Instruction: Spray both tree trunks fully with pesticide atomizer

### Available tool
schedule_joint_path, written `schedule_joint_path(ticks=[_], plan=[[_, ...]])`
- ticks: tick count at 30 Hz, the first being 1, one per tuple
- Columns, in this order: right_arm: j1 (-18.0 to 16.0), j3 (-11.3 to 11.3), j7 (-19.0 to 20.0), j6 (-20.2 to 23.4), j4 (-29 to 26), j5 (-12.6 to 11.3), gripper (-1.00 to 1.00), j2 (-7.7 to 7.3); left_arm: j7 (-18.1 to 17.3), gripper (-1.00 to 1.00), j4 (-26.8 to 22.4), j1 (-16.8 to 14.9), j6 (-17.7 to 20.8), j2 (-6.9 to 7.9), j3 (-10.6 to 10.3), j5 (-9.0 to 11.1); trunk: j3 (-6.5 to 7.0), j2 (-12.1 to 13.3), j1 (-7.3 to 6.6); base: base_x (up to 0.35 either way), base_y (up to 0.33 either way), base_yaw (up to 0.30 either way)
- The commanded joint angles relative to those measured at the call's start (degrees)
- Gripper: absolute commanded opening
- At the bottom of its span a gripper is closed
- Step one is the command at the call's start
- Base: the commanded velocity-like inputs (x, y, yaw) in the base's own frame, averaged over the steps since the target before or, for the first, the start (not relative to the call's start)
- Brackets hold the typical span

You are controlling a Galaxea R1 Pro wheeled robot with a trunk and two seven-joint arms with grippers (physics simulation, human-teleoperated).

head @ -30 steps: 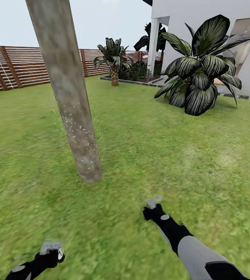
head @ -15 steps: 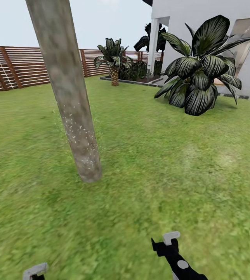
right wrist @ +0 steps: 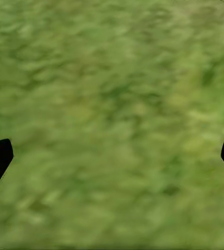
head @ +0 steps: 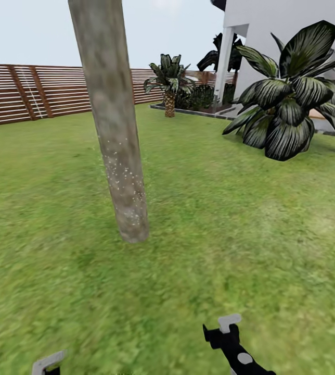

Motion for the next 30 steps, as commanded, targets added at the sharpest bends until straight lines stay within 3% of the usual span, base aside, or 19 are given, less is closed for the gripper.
schedule_joint_path(ticks=[1, 30], plan=[[0.0, 0.0, 0.0, 0.0, 0.1, 0.0, 1.0, 0.01, 0.6, -1.0, 0.0, 0.2, -0.1, -0.03, -0.1, 0.0, 0.0, 0.0, 0.0, 0.0, 0.0, 0.281], [0.0, 0.0, 0.1, -0.2, 0.1, 0.2, 1.0, 0.01, 0.3, -1.0, 1.9, 0.4, -1.6, -0.23, -0.1, 0.2, -0.28, 0.0, 0.0, 0.0, 0.0, 0.282]])
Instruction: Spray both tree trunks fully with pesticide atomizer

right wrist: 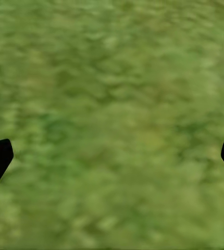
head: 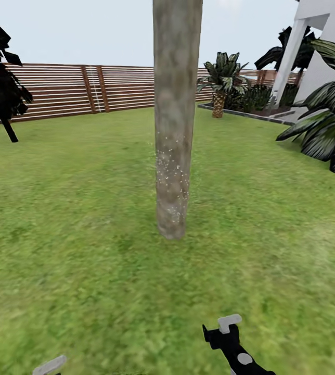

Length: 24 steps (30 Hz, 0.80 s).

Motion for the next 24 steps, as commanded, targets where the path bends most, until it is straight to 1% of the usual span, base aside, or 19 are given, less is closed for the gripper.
schedule_joint_path(ticks=[1, 16, 19, 24], plan=[[0.0, -0.1, -0.2, -0.1, -0.1, 0.0, 1.0, -0.14, 0.1, -1.0, 0.0, 0.0, 0.0, 0.0, 0.0, 0.0, 0.0, 0.0, 0.0, 0.0, 0.0, 0.259], [0.0, 0.2, 0.0, 0.1, 0.2, 0.2, 1.0, -0.17, 0.1, -1.0, 0.0, 0.0, 0.0, 0.0, 0.0, 0.0, -0.4, 0.0, 0.0, 0.0, 0.0, 0.279], [0.0, 0.2, -0.1, 0.1, 0.2, 0.2, 1.0, -0.17, 0.0, -1.0, 1.2, 0.0, -0.1, 0.0, -0.1, 0.0, -0.52, 0.0, 0.0, 0.0, 0.0, 0.277], [0.0, 0.2, -0.1, 0.1, 0.2, 0.0, 1.0, -0.17, 0.0, -1.0, 1.7, 0.0, -0.1, 0.0, 0.0, 0.0, -0.72, 0.0, 0.0, 0.0, 0.0, 0.277]])
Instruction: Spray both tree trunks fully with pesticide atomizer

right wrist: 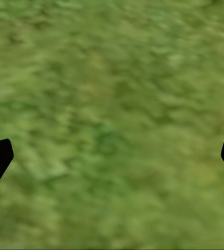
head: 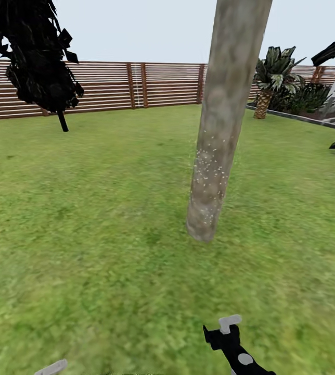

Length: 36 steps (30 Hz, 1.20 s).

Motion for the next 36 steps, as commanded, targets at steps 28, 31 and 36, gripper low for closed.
schedule_joint_path(ticks=[28, 31, 36], plan=[[0.0, 0.0, 0.0, 0.0, 0.0, 0.0, 1.0, 0.0, 0.0, -1.0, 0.0, 0.0, 0.0, 0.0, 0.0, 0.4, -1.15, 0.0, 0.0, 0.05, 0.044, 0.276], [0.0, 0.0, 0.0, 0.0, 0.0, 0.0, 1.0, 0.0, 0.0, -1.0, 0.0, 0.0, 0.0, 0.0, 0.0, 0.4, -1.27, 0.0, 0.0, 0.237, 0.228, 0.276], [0.0, 0.0, 0.0, 0.0, 0.0, 0.0, 1.0, 0.0, 0.1, -1.0, 0.0, 0.0, 0.0, 0.0, 0.1, 0.4, -1.47, 0.0, 0.0, 0.157, 0.276, 0.275]])
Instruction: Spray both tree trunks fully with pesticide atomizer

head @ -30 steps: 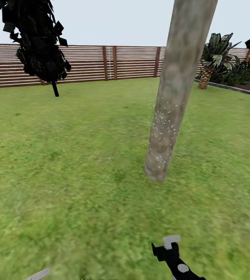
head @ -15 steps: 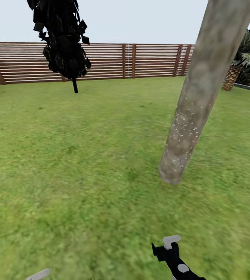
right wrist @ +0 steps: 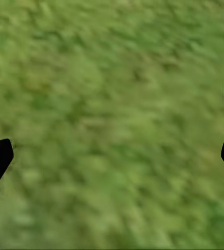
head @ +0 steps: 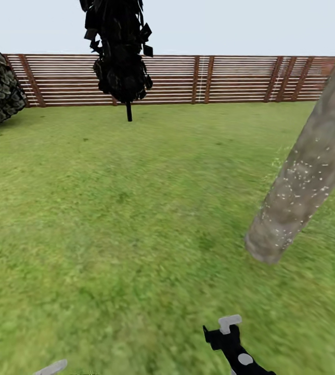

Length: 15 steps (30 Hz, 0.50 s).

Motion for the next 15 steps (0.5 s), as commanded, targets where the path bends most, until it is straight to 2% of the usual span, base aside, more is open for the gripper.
schedule_joint_path(ticks=[1, 10, 15], plan=[[0.0, 0.0, 0.0, 0.0, 0.0, 0.0, 1.0, 0.0, 0.1, -1.0, 0.0, 0.0, 0.0, 0.0, 0.0, 0.0, -0.04, 0.0, 0.0, 0.081, 0.298, 0.275], [0.0, 0.0, 0.0, 0.0, 0.0, 0.0, 1.0, 0.0, 0.1, -1.0, 0.0, 0.0, -0.1, 0.0, 0.0, 0.0, -0.41, 0.0, 0.0, 0.007, 0.306, 0.275], [0.0, 0.0, 0.0, 0.0, 0.0, 0.0, 1.0, 0.0, 0.1, -1.0, 0.0, 0.0, -0.1, 0.0, 0.1, 0.0, -0.61, 0.0, 0.0, -0.114, 0.3, 0.275]])
